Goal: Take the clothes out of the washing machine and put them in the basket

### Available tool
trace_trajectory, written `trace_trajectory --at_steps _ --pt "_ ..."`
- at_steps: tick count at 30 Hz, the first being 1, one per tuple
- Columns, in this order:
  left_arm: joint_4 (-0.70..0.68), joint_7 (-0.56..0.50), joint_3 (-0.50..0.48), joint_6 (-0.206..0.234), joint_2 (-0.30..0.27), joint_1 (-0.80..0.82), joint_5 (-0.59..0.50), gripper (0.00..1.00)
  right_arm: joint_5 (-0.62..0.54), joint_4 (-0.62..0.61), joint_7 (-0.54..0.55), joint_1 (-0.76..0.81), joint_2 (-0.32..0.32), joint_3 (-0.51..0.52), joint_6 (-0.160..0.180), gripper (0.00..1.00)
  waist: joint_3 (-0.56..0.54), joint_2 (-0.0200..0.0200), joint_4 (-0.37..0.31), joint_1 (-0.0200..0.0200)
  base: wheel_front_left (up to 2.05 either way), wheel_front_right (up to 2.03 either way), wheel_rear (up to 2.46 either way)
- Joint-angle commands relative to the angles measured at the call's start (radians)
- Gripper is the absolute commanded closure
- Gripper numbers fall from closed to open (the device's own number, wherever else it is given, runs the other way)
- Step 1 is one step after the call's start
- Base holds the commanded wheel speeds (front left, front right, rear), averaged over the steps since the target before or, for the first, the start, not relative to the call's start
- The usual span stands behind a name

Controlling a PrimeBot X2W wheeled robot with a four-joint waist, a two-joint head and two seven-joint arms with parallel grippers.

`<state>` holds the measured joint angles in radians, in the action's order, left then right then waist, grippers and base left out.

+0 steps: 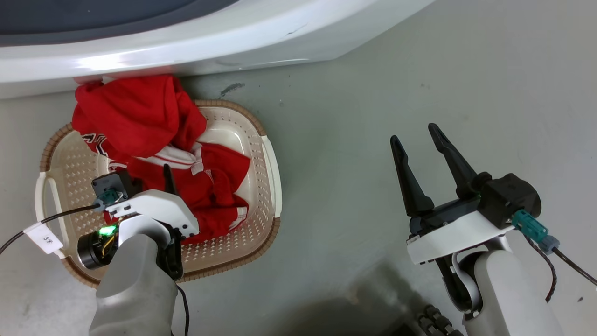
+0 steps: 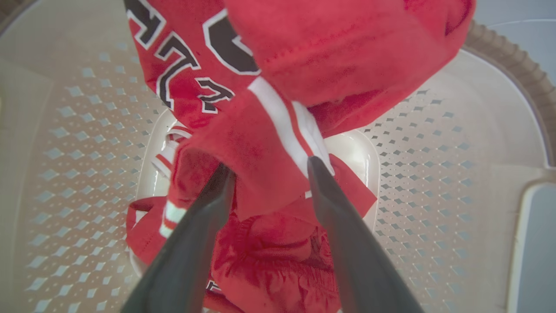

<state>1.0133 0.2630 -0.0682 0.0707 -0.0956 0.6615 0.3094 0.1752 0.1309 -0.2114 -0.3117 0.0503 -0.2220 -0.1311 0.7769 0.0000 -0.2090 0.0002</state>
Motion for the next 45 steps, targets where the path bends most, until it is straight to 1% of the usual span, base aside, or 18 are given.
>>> trace_trajectory --at_steps 1,3,5,9,10,11,15,20,25,36,41,45 --pt "0.003 0.002 -0.008 -0.003 -0.003 0.002 -0.007 0.00 -0.009 0.009 -0.012 -0.024 0.000 0.003 0.001 0.00 -0.023 0.0000 0.006 -0.0002 0.00 0.00 0.00" --pt "0.001 0.002 -0.013 -0.005 0.001 -0.009 -0.007 0.00 -0.011 0.015 -0.012 -0.021 0.000 0.006 0.001 0.00 -0.039 0.0000 0.011 -0.0002 0.00 0.00 0.00" --pt "-0.002 0.002 -0.024 -0.015 0.008 -0.040 -0.009 0.00 -0.016 0.028 -0.017 -0.014 0.000 0.010 0.001 0.00 -0.083 0.0000 0.021 -0.0002 0.00 0.00 0.00" --pt "-0.028 0.002 -0.045 -0.038 0.019 -0.109 -0.017 0.00 -0.029 0.052 -0.016 0.007 0.000 0.018 0.001 0.00 -0.199 0.0000 0.039 -0.0002 0.00 0.00 0.00" --pt "-0.044 0.002 -0.050 -0.050 0.027 -0.153 -0.027 0.00 -0.035 0.061 -0.015 0.020 0.000 0.024 0.001 0.00 -0.259 0.0000 0.047 -0.0002 0.00 0.00 0.00" --pt "-0.044 0.002 -0.050 -0.050 0.027 -0.153 -0.027 0.00 -0.035 0.061 -0.015 0.020 0.000 0.024 0.001 0.00 -0.259 0.0000 0.047 -0.0002 0.00 0.00 0.00" --pt "-0.083 0.002 -0.053 -0.061 0.034 -0.240 -0.051 0.00 -0.043 0.071 -0.007 0.057 0.000 0.041 0.001 0.00 -0.373 0.0000 0.061 -0.0002 0.00 0.00 0.00" --pt "-0.168 0.002 -0.058 -0.072 0.040 -0.342 -0.084 0.00 -0.049 0.067 0.010 0.102 0.000 0.057 0.001 0.00 -0.487 0.0000 0.069 -0.0002 0.00 0.00 0.00" --pt "-0.316 0.002 -0.052 -0.085 0.043 -0.415 -0.128 0.00 -0.072 0.048 0.033 0.155 0.000 0.083 0.001 0.00 -0.574 0.0000 0.085 -0.0002 0.00 0.00 0.00" --pt "-0.702 0.003 0.021 -0.071 0.045 -0.528 -0.216 0.00 -0.119 -0.026 0.080 0.260 0.000 0.152 0.001 0.00 -0.704 0.0000 0.120 -0.0002 0.00 0.00 0.00" --pt "-0.829 0.003 0.059 -0.077 0.045 -0.579 -0.249 0.00 -0.133 -0.054 0.096 0.302 0.000 0.178 0.001 0.00 -0.758 0.0000 0.134 -0.0002 0.00 0.00 0.00" --pt "-0.898 0.002 0.083 -0.073 0.042 -0.633 -0.273 0.00 -0.136 -0.074 0.106 0.331 0.000 0.194 0.001 0.00 -0.788 0.0000 0.141 -0.0002 0.00 0.00 0.00"
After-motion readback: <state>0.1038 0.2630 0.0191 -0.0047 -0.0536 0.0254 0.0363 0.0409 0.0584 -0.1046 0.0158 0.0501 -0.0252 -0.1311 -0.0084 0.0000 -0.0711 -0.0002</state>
